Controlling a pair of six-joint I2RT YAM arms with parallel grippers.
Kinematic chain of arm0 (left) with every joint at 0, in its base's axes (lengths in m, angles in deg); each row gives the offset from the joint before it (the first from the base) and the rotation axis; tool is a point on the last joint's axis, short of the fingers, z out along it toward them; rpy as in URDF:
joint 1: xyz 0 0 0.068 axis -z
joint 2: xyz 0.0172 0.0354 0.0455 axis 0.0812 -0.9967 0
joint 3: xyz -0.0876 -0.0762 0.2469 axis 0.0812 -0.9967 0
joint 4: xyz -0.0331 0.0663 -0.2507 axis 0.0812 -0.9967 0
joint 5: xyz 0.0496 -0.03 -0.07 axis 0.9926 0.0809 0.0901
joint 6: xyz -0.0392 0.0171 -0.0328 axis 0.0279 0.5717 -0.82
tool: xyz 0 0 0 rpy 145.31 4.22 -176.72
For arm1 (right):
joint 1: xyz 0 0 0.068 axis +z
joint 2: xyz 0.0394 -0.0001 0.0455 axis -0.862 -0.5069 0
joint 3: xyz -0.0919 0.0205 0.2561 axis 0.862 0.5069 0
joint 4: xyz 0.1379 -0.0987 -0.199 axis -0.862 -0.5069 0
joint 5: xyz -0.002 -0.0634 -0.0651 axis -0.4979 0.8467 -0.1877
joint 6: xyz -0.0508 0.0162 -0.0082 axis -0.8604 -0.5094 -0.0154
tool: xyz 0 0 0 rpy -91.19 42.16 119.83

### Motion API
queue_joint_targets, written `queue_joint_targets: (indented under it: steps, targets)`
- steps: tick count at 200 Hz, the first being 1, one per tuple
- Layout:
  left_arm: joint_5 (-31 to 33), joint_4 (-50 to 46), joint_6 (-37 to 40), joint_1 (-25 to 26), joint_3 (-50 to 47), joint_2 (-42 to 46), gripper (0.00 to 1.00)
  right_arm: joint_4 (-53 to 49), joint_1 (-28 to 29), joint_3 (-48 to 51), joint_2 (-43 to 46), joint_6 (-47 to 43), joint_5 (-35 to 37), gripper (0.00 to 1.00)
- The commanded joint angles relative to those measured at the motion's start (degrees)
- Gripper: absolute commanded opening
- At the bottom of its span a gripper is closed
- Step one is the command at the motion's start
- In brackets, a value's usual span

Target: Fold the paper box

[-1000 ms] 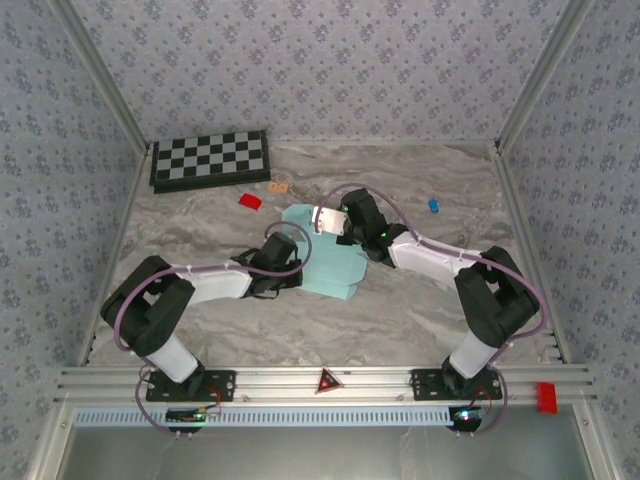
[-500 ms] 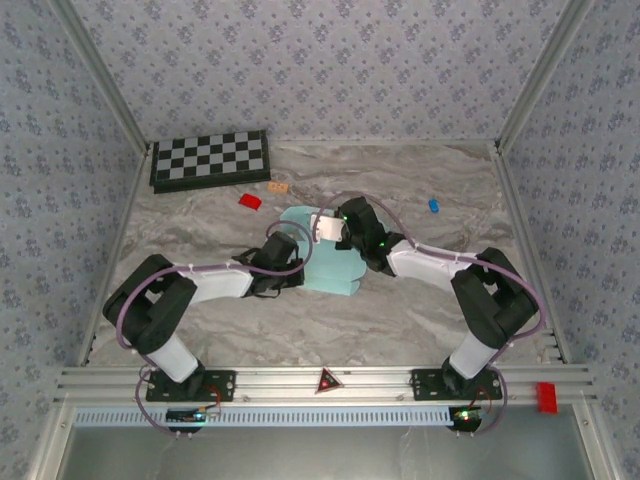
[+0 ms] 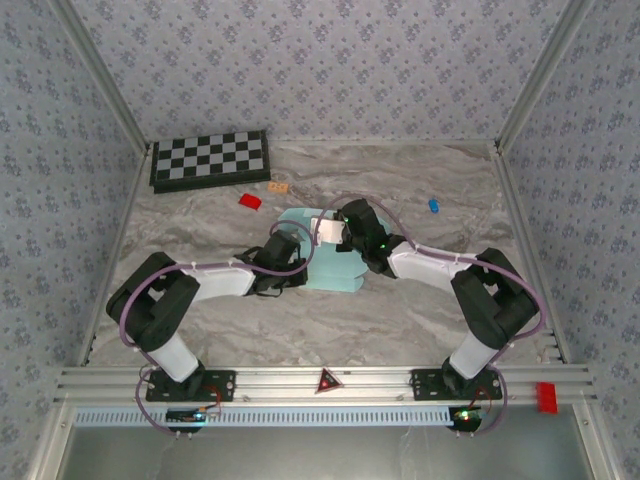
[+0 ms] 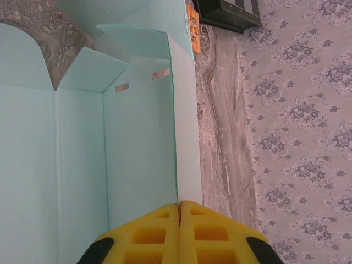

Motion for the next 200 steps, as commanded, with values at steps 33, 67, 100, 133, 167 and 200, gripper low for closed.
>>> queue_joint_targets:
  steps: [33,67,100,133,167,200]
  targets:
    - [-2.3,0.7,1.3,0.8,0.5,-0.2,0.0,-3.8,0.1,0.4,-0.9,-1.5,-3.6,0.0]
    - [0.5,-2.2,2.6,0.8,0.8,4.6,0.18,-3.5,-1.0,-1.0,-1.0,-2.4,-4.0,0.0]
    - [5.8,-8.6,4.9,0.1,2.1,11.0,0.36,-3.4,-1.6,-2.2,-1.2,-3.1,-4.1,0.0]
    - [8.6,-13.9,7.3,-3.7,2.4,16.7,0.47,-3.1,-1.5,-2.4,-1.5,-3.2,-4.0,0.0]
    - [8.6,-17.7,10.3,-10.9,3.2,19.1,0.5,-2.8,-1.0,-2.3,-1.5,-3.1,-4.2,0.0]
    - [8.0,-19.4,11.3,-17.9,5.1,17.4,0.52,-2.8,-0.8,-2.5,-1.7,-3.0,-3.8,0.0]
